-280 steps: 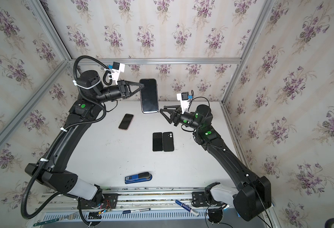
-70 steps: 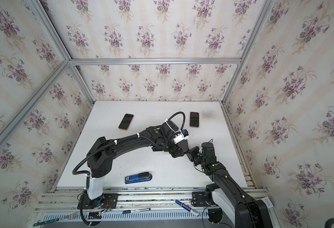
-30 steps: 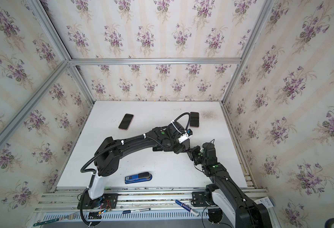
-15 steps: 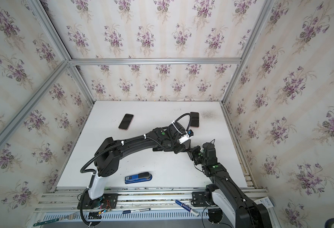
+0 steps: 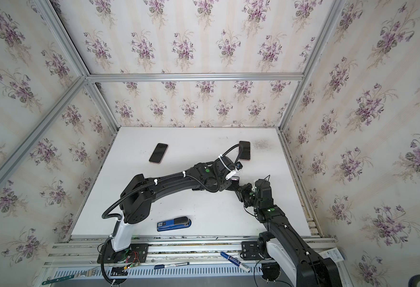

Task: Take the phone out of the phone case
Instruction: Remove the phone case from the phone.

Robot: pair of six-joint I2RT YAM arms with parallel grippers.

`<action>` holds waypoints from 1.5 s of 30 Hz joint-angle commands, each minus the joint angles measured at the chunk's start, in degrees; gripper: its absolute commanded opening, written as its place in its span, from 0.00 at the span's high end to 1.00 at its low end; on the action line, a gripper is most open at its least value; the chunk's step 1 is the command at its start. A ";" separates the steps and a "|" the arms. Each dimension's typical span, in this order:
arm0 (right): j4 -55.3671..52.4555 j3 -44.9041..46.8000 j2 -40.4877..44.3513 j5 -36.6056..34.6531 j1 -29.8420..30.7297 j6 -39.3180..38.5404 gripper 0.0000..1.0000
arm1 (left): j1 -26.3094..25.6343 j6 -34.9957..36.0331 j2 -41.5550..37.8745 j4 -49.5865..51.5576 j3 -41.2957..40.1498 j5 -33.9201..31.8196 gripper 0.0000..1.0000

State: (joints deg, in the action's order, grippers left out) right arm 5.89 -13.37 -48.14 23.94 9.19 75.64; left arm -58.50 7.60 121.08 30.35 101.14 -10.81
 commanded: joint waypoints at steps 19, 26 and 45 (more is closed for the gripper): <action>-2.55 0.45 1.45 2.17 0.14 0.30 1.00 | -0.81 2.32 -3.07 -3.40 -1.63 10.01 0.85; -10.09 1.44 4.91 -0.80 -0.27 1.25 1.00 | -0.83 4.06 -6.71 -3.98 -3.14 4.65 0.91; -29.55 -9.79 1.86 -4.52 -14.28 -7.88 1.00 | -1.24 15.60 -6.47 -6.36 -6.76 -8.76 0.94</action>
State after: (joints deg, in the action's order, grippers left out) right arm -24.99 -20.71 -43.27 17.41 -3.66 71.31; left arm -59.48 20.08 114.21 26.74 94.80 -16.93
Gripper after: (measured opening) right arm 0.088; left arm 0.110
